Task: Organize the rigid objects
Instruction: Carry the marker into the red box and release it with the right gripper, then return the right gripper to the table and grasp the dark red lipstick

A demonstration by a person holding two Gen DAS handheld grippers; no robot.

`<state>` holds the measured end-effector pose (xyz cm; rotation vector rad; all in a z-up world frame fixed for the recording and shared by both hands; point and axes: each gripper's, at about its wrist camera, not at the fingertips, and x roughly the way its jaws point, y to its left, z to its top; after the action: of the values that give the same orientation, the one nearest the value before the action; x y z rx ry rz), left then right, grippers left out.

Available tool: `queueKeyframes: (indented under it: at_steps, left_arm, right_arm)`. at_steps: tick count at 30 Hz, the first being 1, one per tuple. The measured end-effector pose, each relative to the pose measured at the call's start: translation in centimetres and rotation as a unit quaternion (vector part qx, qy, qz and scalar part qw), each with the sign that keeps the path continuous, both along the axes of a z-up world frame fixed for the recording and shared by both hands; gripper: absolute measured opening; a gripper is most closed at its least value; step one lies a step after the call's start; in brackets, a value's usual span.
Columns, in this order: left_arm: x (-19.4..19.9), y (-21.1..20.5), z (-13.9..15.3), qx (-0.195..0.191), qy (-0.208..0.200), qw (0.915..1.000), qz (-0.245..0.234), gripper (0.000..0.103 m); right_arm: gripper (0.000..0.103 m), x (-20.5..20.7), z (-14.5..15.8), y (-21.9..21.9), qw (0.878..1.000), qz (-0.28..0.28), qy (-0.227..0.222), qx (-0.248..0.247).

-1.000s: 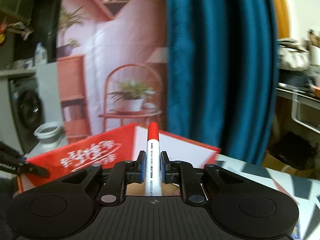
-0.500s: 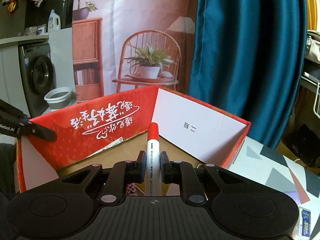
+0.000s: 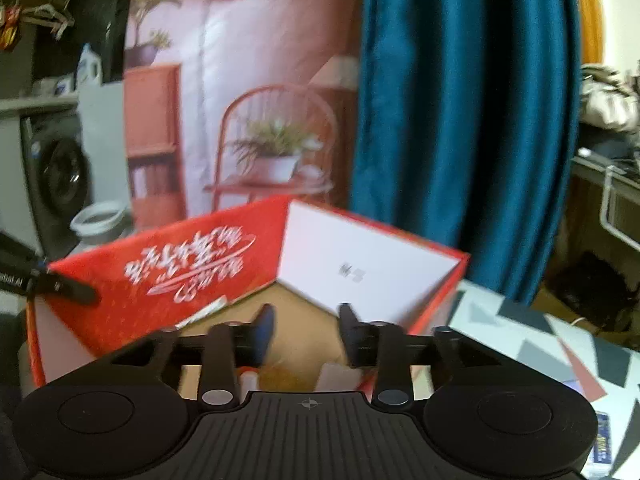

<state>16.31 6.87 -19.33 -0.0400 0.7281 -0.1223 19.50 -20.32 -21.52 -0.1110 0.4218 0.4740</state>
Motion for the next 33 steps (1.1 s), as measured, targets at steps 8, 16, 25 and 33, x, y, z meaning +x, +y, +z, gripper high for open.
queueKeyframes:
  at_steps: [8,16,25,33]
  left_arm:
    - [0.0,0.0,0.0,0.002,0.001,1.0,0.002,0.011]
    - [-0.1,-0.1,0.0,0.004,0.001,1.0,0.002,0.011]
    - [-0.1,-0.2,0.0,0.008,0.001,1.0,0.002,0.011]
    - [-0.1,-0.3,0.1,0.01,0.001,0.9999,0.0,0.011]
  right_arm:
    - [0.093,-0.7,0.6,-4.0,0.994,-0.094,-0.057,0.004]
    - [0.088,-0.4,-3.7,-10.4,0.971,-0.235,-0.033,0.011]
    - [0.073,3.0,-9.2,-13.6,0.962,-0.266,0.056,-0.033]
    - [0.056,4.2,-10.9,-14.8,0.942,-0.317,0.11,0.009]
